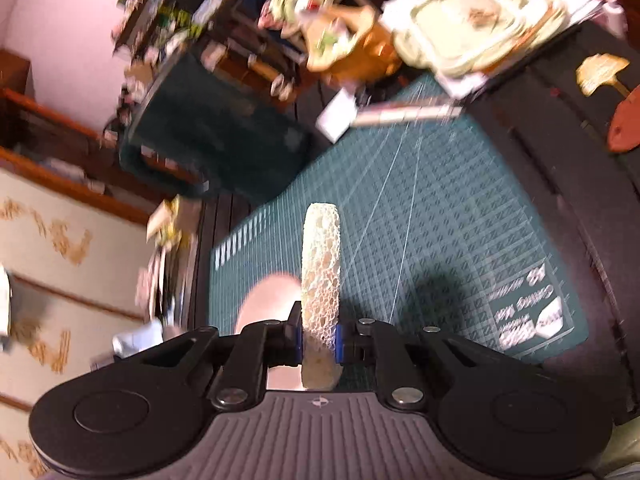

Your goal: Clean bowl

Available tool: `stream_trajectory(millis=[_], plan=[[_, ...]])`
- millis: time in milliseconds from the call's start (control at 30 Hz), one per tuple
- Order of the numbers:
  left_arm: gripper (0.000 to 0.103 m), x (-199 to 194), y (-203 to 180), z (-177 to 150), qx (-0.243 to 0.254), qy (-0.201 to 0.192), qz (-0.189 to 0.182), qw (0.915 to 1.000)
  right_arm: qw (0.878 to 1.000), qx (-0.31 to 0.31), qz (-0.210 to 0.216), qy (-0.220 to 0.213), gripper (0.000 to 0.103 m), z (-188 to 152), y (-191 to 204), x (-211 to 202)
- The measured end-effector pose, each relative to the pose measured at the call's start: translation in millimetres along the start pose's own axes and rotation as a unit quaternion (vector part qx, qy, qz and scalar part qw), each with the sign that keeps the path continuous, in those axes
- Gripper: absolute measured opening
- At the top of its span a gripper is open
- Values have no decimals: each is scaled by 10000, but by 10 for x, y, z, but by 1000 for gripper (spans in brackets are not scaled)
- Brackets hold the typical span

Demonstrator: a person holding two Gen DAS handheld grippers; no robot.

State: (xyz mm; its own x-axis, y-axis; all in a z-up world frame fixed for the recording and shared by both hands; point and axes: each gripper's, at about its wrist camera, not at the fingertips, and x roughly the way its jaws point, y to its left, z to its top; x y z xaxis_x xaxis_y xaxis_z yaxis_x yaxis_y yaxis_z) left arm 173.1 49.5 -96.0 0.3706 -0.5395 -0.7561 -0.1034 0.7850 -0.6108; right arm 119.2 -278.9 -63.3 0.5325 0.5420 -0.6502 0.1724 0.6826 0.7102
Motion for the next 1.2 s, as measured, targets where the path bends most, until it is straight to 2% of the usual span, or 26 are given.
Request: stream_trajectory(millis=[267,367,433,533,667,767,900,1100,1200], plan=[[17,13,-1,-26,-9,-18,-3,10000,9997,-133,-148,124,13,-40,26,82],[17,14,3,-24,-17,-7,-10,10000,9999,-94,35,-26,13,18,18,-17],[17,14,10,-26,-27,-7,-18,10000,9999,-136,67,26,13,31,10,-25],[17,11,9,-34,-22,-10,-12,10000,9973,-626,-371,59,14,20,72,20],[17,7,14,-40,-16,-9,-14,10000,9774,-1752,-1171,154,15,-67,233,125],[17,1,19,-38,-18,-4,-9,10000,9758,-1825,-1196,124,15,-80,230,141],[17,-5,39,-30,-13,1,-13,10000,9744,-1893,-1208,77,29,-94,221,159],[17,-6,22,-30,-11,-5,-5,10000,9722,-1995,-1226,7,29,-115,209,186],[17,-3,31,-23,-16,3,-18,10000,9784,-1763,-1071,-160,28,-86,194,219]])
